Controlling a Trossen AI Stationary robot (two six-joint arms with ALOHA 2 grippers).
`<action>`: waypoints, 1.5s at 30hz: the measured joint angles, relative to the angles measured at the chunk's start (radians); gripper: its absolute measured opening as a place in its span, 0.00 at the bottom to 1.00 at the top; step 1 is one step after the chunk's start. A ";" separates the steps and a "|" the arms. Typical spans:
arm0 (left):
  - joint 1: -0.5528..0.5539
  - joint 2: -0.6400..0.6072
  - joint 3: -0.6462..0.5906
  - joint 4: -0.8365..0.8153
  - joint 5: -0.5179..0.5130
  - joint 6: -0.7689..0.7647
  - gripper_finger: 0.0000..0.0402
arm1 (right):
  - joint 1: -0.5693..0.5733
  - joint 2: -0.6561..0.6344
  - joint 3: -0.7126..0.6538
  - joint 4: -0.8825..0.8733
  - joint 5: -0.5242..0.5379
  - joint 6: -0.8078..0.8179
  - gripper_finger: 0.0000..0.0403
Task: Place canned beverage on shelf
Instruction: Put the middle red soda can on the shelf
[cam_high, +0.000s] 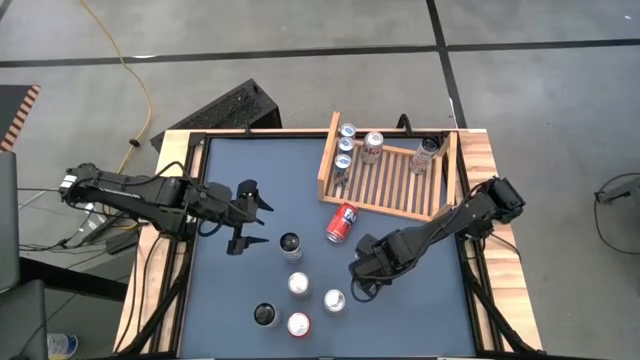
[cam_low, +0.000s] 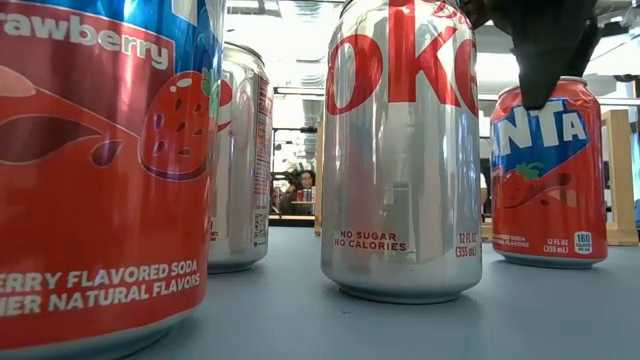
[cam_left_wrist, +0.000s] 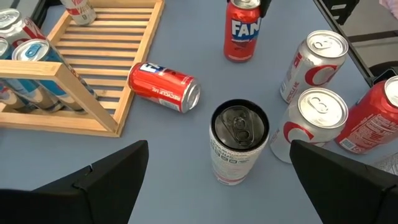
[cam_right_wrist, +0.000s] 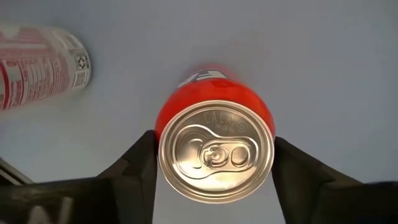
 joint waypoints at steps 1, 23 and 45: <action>0.000 0.000 0.000 0.000 0.000 -0.001 0.95 | 0.000 0.000 0.000 0.000 0.000 -0.021 0.52; 0.000 0.000 0.000 0.000 -0.009 -0.012 0.95 | -0.165 -0.254 -0.002 -0.234 0.058 -0.302 0.47; 0.000 0.000 0.001 0.004 -0.080 -0.016 0.95 | -1.010 -0.335 -0.001 -0.143 0.113 -1.509 0.47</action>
